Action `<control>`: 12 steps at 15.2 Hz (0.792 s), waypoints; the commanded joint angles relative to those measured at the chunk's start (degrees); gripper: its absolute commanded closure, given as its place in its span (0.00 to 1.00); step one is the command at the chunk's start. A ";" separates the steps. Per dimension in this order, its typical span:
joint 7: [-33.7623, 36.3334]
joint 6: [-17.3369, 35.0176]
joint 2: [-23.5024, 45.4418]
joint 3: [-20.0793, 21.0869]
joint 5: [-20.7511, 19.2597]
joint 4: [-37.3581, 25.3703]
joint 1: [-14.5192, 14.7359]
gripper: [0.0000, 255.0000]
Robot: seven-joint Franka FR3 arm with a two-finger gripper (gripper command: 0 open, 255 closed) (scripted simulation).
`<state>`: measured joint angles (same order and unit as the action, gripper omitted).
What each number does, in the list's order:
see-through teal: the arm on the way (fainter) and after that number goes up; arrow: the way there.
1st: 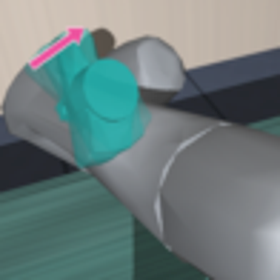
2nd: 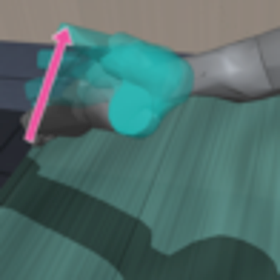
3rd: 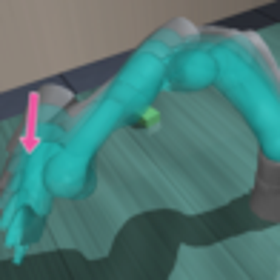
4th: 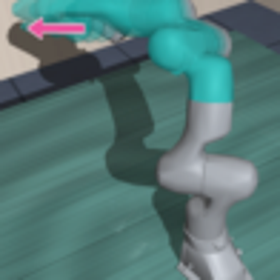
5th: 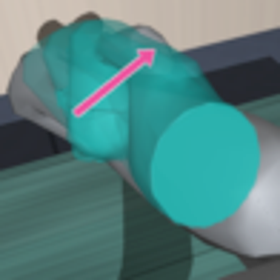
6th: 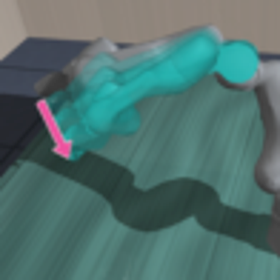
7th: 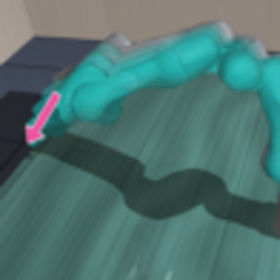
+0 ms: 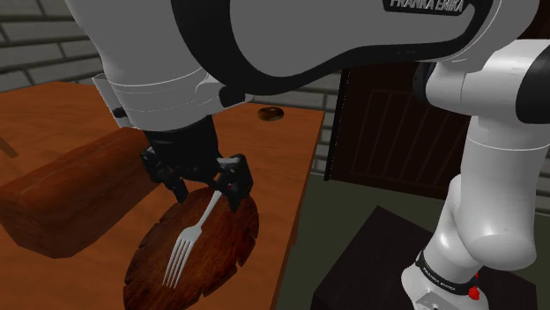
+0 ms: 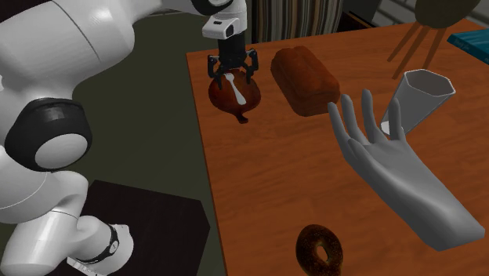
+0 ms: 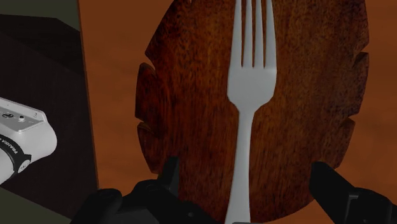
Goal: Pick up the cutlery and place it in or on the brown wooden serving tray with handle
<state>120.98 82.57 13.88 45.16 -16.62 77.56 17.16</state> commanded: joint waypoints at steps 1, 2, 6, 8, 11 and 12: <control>0.28 -2.51 1.22 0.10 -0.89 -3.37 1.14 0.00; 0.58 -5.16 2.64 0.19 -1.97 -7.06 2.49 0.00; 1.02 -10.36 5.72 0.02 -4.39 -14.71 5.80 0.00; 1.02 -10.35 5.71 0.00 -4.38 -14.70 5.81 0.00; 1.01 -10.35 5.71 0.00 -4.38 -14.71 5.81 0.00; 1.01 -10.35 5.71 0.00 -4.38 -14.71 5.81 0.00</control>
